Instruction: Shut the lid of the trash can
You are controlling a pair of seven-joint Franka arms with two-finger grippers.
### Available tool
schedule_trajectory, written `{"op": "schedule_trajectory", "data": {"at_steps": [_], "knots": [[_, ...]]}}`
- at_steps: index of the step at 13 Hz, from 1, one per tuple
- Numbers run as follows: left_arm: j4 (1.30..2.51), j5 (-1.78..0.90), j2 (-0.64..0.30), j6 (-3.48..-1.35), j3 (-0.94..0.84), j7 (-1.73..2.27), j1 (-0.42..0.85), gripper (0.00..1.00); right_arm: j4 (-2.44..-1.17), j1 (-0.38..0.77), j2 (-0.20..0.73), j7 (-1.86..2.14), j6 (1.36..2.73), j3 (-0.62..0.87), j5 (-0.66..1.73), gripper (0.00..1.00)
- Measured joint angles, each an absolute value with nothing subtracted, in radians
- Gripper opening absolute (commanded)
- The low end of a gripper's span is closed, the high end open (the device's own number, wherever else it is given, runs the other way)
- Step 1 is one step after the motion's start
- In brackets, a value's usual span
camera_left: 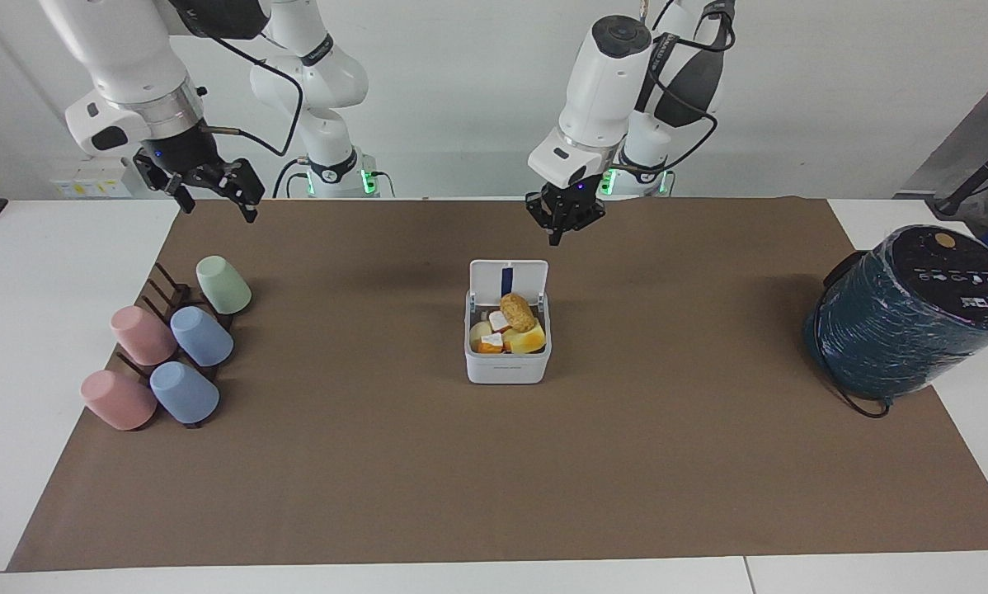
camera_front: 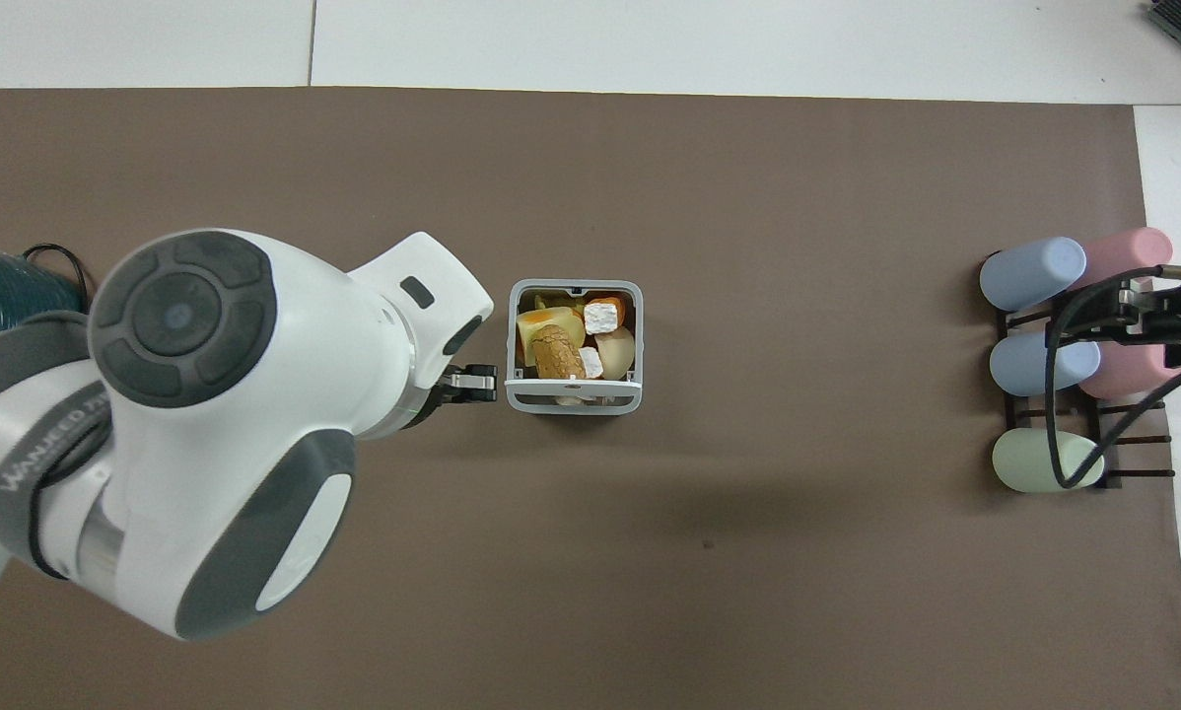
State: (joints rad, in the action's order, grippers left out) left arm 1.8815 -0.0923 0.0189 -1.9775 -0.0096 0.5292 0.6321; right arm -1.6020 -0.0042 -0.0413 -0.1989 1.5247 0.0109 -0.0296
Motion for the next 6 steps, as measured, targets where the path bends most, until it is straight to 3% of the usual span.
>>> {"op": "schedule_trajectory", "data": {"at_steps": [6], "knots": [[1.932,-0.162,-0.017,-2.193,-0.002,0.557,0.658,0.00,-1.602,-0.004,-0.041,-0.199,1.525,0.011,-0.030,1.00]]}}
